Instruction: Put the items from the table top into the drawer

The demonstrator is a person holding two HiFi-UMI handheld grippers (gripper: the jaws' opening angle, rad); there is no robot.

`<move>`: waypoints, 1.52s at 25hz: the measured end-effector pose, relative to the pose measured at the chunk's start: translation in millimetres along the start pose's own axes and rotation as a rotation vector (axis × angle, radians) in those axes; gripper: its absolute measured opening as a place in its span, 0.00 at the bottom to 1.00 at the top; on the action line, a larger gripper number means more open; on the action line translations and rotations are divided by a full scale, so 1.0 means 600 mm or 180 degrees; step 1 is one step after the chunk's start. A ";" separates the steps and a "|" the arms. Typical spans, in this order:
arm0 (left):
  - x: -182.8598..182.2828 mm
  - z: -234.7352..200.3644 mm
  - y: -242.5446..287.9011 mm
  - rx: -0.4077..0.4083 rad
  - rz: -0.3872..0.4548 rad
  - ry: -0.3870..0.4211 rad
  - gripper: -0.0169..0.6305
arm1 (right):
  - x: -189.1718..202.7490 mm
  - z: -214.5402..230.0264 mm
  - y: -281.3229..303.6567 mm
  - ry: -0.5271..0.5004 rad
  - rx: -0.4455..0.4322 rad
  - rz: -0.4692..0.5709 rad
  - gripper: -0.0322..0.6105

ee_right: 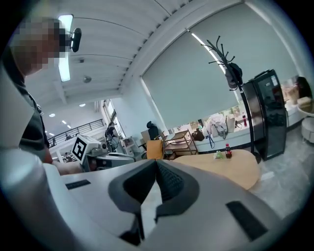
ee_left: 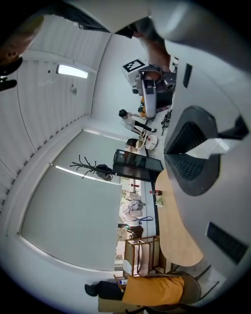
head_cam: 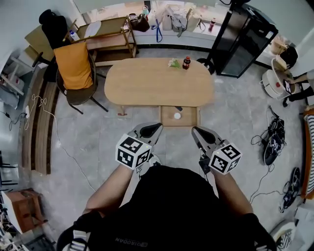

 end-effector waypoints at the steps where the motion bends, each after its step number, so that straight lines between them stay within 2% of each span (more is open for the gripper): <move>1: -0.002 0.018 0.008 0.0001 0.0051 -0.0021 0.03 | 0.002 0.003 -0.024 -0.0052 -0.0007 -0.0022 0.06; 5: 0.002 0.101 0.041 0.0071 0.0143 -0.0096 0.03 | 0.032 0.011 -0.111 -0.0277 -0.0003 -0.0175 0.05; 8: 0.022 0.164 0.063 0.0083 0.0090 -0.0078 0.03 | 0.064 0.016 -0.162 -0.0377 0.0010 -0.0275 0.05; 16: 0.101 0.263 0.064 -0.0123 -0.0083 -0.0144 0.03 | 0.137 0.010 -0.256 -0.0487 -0.0046 -0.0355 0.05; 27: 0.139 0.313 0.038 -0.0296 -0.0160 -0.0095 0.03 | 0.168 -0.014 -0.288 -0.0669 -0.0160 -0.0304 0.05; 38: 0.120 0.307 0.030 -0.0381 -0.0118 -0.0047 0.03 | 0.154 -0.015 -0.282 -0.0661 -0.0178 -0.0269 0.05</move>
Point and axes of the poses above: the fingertips, and each gripper's own axes: y forward along the fingers, z to its right, x out of its underside, the point moved 4 cm from there along -y, backward along the fingers, and after that the axes turned 7 degrees about x, right-handed, at the moved point
